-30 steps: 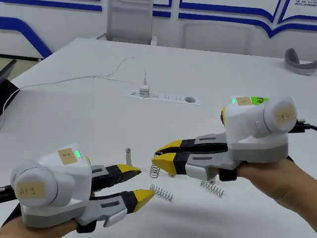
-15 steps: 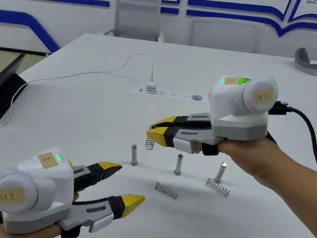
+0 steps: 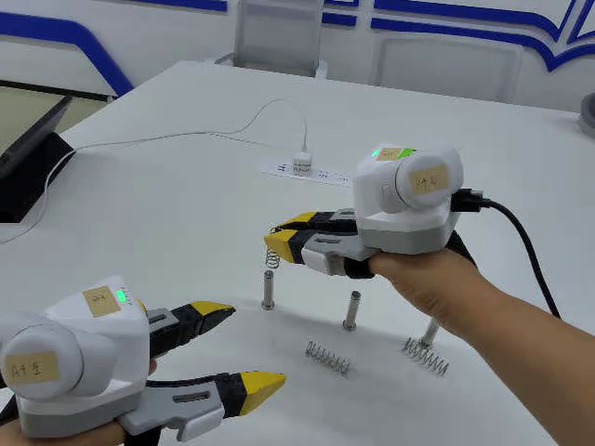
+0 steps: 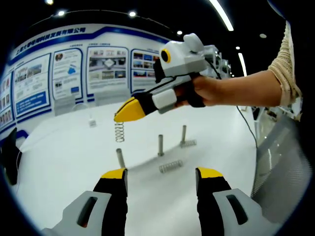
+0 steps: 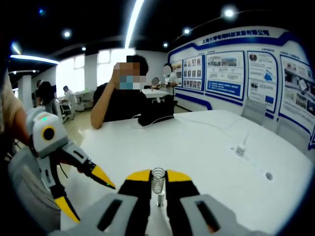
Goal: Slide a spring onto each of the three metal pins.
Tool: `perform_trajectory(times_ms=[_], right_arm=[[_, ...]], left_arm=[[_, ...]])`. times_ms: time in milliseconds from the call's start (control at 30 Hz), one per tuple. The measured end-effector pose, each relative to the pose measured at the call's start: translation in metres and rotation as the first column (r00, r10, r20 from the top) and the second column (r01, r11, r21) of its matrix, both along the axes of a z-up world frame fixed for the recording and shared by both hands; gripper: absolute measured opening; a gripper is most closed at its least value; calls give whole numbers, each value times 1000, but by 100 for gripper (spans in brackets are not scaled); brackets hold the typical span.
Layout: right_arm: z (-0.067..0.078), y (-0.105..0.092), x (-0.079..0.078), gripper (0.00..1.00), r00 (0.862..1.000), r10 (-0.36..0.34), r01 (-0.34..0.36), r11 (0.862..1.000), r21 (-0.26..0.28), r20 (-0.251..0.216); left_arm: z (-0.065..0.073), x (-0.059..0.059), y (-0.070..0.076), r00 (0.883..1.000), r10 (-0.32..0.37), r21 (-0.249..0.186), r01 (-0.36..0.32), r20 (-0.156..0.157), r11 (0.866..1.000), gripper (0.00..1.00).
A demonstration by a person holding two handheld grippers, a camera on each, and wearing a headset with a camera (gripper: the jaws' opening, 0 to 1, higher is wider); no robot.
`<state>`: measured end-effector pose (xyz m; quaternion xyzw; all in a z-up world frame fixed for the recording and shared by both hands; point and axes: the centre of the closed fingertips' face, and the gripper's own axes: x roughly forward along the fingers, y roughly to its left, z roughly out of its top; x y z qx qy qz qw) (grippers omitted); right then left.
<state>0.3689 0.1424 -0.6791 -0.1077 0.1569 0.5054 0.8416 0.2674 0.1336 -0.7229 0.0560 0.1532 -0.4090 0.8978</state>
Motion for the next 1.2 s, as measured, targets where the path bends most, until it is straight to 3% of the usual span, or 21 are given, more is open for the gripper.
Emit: perform_trajectory(times_ms=[833, 1200], right_arm=[[-22, 3, 6, 11, 999, -15, 14, 1000, -22, -31], [-22, 1, 11, 11, 999, -30, 30, 999, -11, -31]], left_arm=[[-3, 1, 4, 1000, 11, -4, -12, -19, 1000, 58], [-5, 3, 5, 1000, 14, -2, -14, -22, 1000, 58]])
